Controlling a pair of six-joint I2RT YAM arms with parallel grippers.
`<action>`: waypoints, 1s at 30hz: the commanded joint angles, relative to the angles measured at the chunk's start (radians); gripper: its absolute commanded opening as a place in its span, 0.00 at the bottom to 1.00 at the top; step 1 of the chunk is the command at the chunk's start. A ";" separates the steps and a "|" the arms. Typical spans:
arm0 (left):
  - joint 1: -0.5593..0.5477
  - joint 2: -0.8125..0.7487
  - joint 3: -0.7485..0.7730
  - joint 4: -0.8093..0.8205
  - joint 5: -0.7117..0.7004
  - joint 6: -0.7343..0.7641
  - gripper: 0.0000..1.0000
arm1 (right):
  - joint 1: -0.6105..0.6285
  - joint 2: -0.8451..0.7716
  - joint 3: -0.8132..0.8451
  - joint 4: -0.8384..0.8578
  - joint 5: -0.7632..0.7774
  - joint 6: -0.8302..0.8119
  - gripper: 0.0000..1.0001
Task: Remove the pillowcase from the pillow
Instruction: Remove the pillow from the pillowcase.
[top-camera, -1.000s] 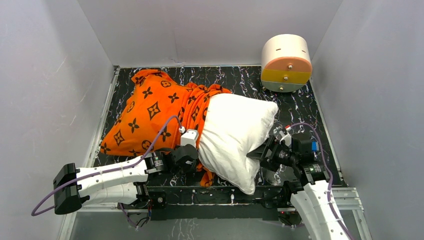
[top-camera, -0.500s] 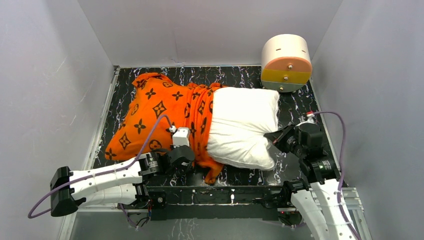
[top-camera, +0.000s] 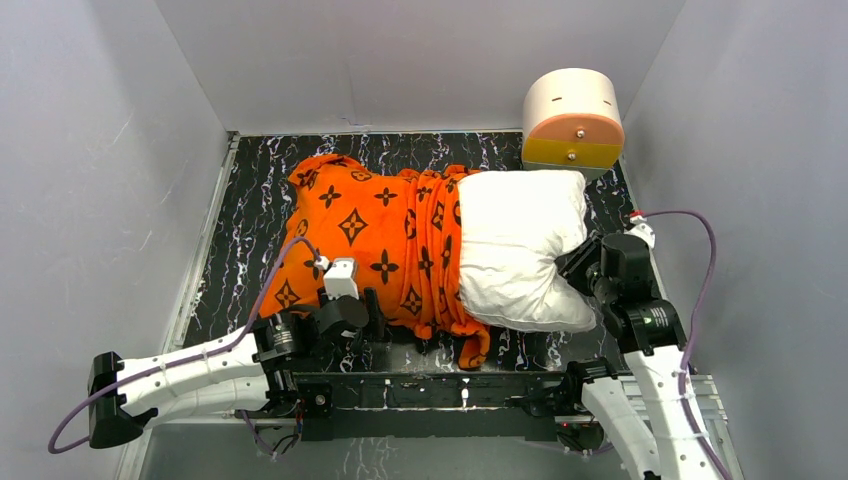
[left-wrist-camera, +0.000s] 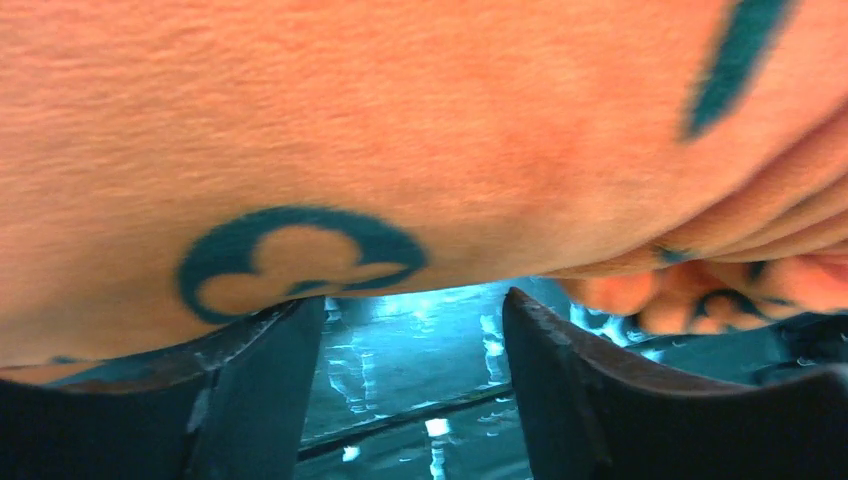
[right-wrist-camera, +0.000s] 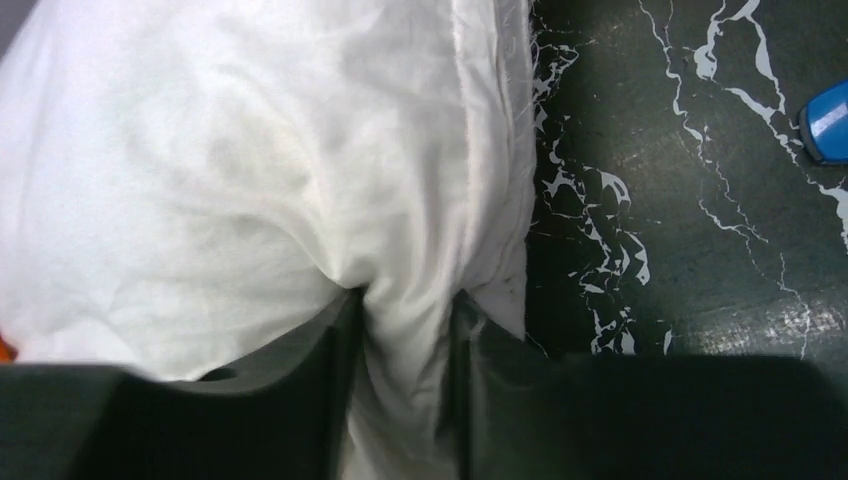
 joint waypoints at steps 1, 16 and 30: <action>0.003 -0.016 0.002 0.271 0.161 0.151 0.78 | 0.001 -0.040 0.083 0.052 -0.035 -0.088 0.59; 0.003 0.291 0.024 0.716 0.685 0.186 0.98 | 0.001 -0.093 0.265 -0.475 -0.312 -0.045 0.90; 0.002 0.411 -0.076 1.009 0.642 0.082 0.98 | 0.000 -0.212 -0.061 -0.248 -0.482 0.220 0.88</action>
